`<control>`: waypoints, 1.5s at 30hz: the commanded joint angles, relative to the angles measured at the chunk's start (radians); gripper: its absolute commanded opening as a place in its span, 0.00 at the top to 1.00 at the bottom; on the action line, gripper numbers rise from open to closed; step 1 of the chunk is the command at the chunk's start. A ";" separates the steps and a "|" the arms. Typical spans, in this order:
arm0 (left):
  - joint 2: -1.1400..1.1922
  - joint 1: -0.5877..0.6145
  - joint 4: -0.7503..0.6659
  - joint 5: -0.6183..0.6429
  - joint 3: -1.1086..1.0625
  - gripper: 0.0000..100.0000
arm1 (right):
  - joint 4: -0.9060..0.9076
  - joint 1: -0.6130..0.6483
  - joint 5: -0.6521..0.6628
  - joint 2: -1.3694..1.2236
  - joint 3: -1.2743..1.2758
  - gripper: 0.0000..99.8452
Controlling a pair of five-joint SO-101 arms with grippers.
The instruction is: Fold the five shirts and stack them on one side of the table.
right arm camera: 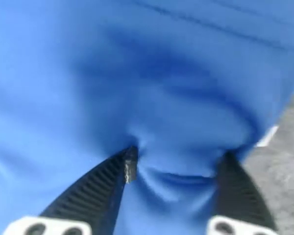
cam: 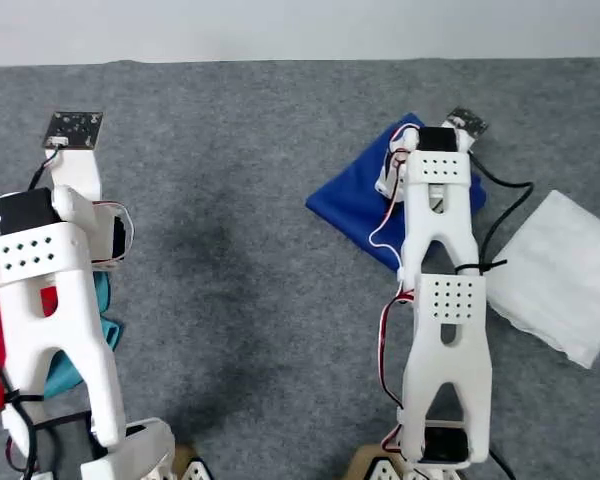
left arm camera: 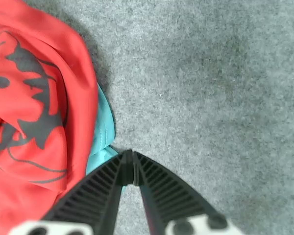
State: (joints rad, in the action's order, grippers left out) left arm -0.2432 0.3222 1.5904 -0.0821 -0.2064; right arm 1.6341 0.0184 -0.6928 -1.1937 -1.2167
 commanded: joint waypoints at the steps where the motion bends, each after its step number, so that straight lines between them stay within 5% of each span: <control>1: -0.037 0.006 -0.009 -0.014 0.002 1.00 | -0.005 -0.030 0.080 -0.022 0.014 0.99; 13: -0.038 0.006 -0.009 -0.014 0.002 1.00 | 0.166 -0.094 0.339 0.021 -0.227 0.99; 27: -0.038 0.006 -0.015 -0.014 0.002 1.00 | 0.160 -0.239 0.474 0.615 0.407 0.99; 45: -0.032 0.000 -0.044 -0.014 0.002 1.00 | 0.160 -0.536 0.674 0.737 0.460 0.99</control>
State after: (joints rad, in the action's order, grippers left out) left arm -0.2432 0.3222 1.5643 -0.0821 -0.2064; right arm 1.7538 -0.4680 -0.0606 -0.5570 -0.7457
